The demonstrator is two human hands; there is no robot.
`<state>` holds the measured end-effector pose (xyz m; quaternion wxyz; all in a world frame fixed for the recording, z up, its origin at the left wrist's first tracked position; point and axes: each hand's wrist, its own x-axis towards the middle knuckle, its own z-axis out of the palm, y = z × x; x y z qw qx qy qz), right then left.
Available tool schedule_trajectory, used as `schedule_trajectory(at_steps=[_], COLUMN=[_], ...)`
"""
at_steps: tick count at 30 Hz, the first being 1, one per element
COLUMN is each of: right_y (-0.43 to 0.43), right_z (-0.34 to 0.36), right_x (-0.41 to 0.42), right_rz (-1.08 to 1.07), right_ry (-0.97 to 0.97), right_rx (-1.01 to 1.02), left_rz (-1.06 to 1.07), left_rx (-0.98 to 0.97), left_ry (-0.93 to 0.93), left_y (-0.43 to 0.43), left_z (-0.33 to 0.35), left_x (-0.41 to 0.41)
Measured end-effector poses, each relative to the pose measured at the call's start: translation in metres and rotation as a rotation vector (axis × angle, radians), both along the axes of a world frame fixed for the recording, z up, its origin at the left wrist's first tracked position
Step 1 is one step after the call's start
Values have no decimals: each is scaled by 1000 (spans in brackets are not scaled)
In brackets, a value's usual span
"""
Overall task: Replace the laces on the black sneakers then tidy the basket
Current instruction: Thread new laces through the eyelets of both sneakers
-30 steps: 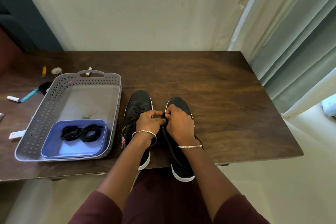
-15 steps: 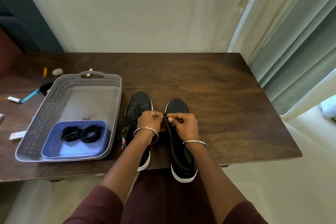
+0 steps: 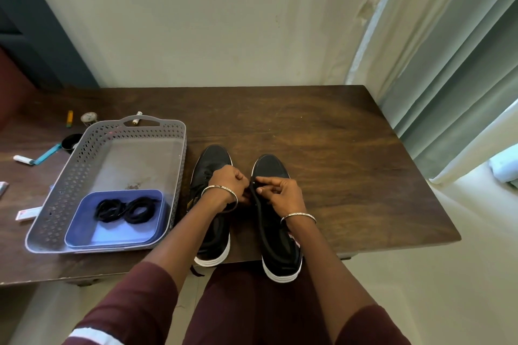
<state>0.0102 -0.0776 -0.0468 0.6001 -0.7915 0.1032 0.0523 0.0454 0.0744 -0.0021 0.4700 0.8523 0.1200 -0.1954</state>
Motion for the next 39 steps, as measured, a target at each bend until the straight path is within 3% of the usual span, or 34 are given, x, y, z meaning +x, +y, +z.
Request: schedule_trajectory(at_steps=[8,15,18,24,29,32,35,37,39], right_y=[-1,-4,-7,-11,-13,-14,-14,-13,-12], right_z=[0,7,10,23,22,22,24,24,23], right_x=[1,6,11,20,21,20,19,19,18], right_rz=[-26,1,96,180,156,140,126,135,138], right_ry=[18,94,166,287,319,325,317,318,326], right_rx=[5,1,-7,35,93,105,118,124,131], left_rz=[167,227,162,276,384,187,-264,-570,-724], left_rx=[-301,-324,-218,-507,-737,-528,174,607,885], left_ry=[205,51,-35,141,-11,-213,-438,-368,-251], left_y=[-8,3,8,10,21,26,30,27,22], left_z=[12,13,20,46,63,76,87,85,78], left_x=[-4,0,3,4,8,18,26,23,16])
